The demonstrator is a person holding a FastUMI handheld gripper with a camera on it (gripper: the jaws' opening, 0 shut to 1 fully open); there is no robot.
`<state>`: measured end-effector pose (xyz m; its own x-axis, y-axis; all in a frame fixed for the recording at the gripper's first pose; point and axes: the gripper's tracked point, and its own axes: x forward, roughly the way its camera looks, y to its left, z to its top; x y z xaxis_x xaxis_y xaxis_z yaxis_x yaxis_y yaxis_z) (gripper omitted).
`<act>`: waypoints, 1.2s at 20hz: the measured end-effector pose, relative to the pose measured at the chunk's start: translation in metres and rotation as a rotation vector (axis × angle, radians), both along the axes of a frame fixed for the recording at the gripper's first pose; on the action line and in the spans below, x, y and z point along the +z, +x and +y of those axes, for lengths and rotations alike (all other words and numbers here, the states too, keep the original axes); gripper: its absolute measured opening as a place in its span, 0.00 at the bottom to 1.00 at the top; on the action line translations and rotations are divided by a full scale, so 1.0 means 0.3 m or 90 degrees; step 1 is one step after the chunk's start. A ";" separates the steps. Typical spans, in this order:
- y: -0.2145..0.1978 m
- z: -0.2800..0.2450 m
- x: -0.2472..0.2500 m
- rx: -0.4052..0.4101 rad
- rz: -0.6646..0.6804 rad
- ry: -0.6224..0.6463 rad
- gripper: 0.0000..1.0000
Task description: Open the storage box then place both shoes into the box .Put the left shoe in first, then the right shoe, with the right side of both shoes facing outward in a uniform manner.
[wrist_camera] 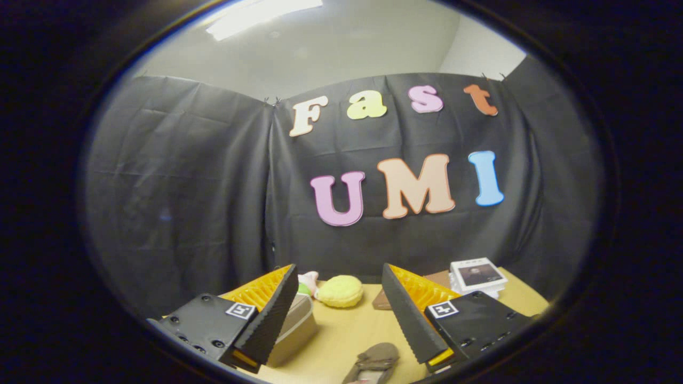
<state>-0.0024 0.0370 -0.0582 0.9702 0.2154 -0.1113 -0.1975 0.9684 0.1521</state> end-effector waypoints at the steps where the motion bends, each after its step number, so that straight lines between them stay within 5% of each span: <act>1: 0.004 0.012 -0.026 0.009 0.015 0.016 1.00; 15: 0.018 0.237 -0.432 0.097 0.293 0.391 1.00; 24: -0.037 0.401 -0.609 0.148 0.424 0.506 1.00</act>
